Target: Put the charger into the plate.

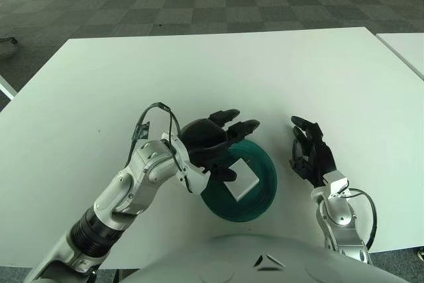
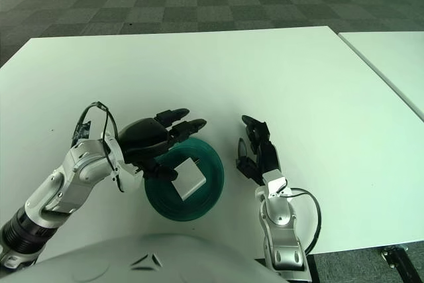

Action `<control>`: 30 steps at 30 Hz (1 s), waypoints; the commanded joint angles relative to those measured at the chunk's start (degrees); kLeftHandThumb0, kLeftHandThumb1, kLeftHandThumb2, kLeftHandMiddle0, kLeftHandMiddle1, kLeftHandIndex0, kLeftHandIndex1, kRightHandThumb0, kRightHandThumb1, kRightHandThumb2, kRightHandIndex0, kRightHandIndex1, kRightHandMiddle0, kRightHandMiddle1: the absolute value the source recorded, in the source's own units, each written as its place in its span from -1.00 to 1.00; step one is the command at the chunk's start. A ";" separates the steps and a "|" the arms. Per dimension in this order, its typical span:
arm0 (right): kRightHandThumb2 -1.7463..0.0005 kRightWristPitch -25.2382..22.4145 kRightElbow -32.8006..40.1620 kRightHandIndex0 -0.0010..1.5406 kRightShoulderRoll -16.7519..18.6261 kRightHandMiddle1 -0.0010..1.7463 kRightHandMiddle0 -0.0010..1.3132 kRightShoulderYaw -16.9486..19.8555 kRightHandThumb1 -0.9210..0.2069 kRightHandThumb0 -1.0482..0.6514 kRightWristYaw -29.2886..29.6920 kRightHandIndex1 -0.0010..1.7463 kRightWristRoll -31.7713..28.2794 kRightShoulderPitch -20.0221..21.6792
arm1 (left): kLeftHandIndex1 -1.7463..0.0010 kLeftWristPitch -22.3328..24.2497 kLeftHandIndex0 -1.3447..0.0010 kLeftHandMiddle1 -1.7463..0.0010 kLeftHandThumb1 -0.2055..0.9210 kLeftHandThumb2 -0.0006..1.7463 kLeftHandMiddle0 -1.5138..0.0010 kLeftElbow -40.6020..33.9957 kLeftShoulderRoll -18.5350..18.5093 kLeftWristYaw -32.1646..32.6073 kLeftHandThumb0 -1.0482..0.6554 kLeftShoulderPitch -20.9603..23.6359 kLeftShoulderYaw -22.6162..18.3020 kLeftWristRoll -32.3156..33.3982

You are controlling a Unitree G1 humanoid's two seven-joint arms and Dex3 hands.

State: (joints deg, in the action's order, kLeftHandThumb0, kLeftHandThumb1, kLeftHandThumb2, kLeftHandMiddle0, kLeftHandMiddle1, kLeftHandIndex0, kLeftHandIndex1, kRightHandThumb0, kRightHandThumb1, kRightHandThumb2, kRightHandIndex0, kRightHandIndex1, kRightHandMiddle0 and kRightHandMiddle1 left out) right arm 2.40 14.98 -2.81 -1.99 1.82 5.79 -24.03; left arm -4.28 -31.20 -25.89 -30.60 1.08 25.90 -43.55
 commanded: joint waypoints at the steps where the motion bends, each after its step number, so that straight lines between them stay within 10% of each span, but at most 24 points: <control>1: 0.01 -1.57 -0.44 -0.59 0.00 -0.17 -1.00 -0.13 -1.00 -0.68 -0.24 -0.98 0.16 -1.60 | 1.00 1.22 1.00 1.00 1.00 -0.20 1.00 1.35 4.91 10.47 -1.00 -5.15 -3.10 -0.61; 4: 0.01 -1.56 -0.06 -0.59 -0.02 -0.17 -1.00 -0.18 -1.00 -0.68 -0.27 -0.98 0.14 -1.95 | 0.98 1.39 0.96 0.99 1.00 -0.18 0.97 3.98 13.30 21.39 -1.00 -12.66 -7.24 7.27; 9: 0.01 -1.62 0.42 -0.59 -0.15 -0.17 -1.00 -0.06 -1.00 -0.68 -0.41 -0.98 0.00 -2.30 | 0.37 -7.78 1.00 0.94 1.00 -0.20 0.62 13.21 26.40 35.41 -0.98 -21.45 -11.89 23.28; 16: 0.01 -1.72 0.73 -0.59 -0.30 -0.17 -1.00 0.15 -1.00 -0.68 -0.59 -0.98 -0.19 -2.46 | 0.11 -12.49 1.00 0.94 1.00 -0.02 0.58 18.99 44.25 38.57 -0.85 -27.72 -16.55 48.80; 30: 0.01 -1.75 0.93 -0.59 -0.59 -0.17 -1.00 0.64 -1.00 -0.68 -0.98 -0.98 -0.58 -2.59 | -0.05 -25.51 1.00 0.94 1.00 0.09 0.57 26.38 41.55 39.13 -0.79 -33.11 -14.69 53.76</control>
State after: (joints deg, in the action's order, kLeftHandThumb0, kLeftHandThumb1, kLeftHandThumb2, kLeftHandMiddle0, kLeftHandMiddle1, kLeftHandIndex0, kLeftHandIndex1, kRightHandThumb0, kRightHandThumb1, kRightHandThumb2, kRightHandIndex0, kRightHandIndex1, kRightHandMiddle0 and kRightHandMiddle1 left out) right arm 2.67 16.57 -3.13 -1.61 1.48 5.56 -25.95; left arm -25.57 -6.58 8.84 7.21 -30.73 11.17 9.39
